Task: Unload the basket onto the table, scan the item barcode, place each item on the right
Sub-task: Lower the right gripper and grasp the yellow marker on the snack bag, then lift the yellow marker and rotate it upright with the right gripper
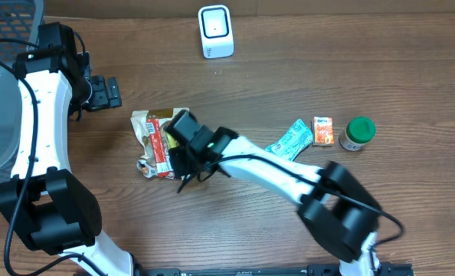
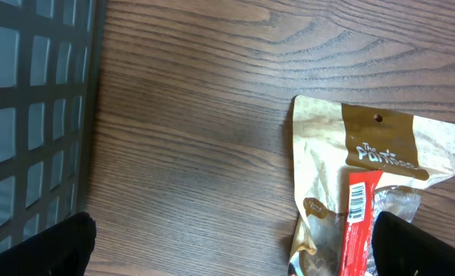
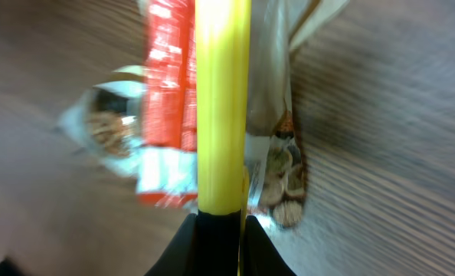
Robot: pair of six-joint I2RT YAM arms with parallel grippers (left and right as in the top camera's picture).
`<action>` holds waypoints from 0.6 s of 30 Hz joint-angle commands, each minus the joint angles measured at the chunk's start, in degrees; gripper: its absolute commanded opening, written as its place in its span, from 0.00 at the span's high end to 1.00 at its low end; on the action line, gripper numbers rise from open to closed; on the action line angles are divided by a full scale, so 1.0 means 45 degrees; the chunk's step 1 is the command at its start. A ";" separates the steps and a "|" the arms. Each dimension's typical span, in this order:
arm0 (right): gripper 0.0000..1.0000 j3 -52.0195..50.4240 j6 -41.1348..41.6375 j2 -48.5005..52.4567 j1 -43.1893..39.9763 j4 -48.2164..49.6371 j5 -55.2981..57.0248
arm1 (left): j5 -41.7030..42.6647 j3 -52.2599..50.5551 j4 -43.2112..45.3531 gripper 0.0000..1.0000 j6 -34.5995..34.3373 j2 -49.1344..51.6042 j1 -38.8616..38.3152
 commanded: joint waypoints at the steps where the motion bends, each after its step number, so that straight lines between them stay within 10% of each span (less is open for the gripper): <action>1: 0.96 0.0039 -0.1729 -0.1875 -0.0525 -0.0228 -0.2501 | 0.0092 0.0262 0.0019 0.00 0.0199 -0.0238 -0.0165; 9: 0.96 0.0039 -0.2137 -0.3240 -0.2409 -0.2181 -0.7805 | 0.0097 0.0262 0.0019 0.00 0.0199 -0.0238 -0.0165; 18: 0.96 0.0039 -0.4167 -0.3283 -0.4201 -0.5950 -0.8179 | 0.0092 0.0262 0.0019 0.00 0.0199 -0.0238 -0.0165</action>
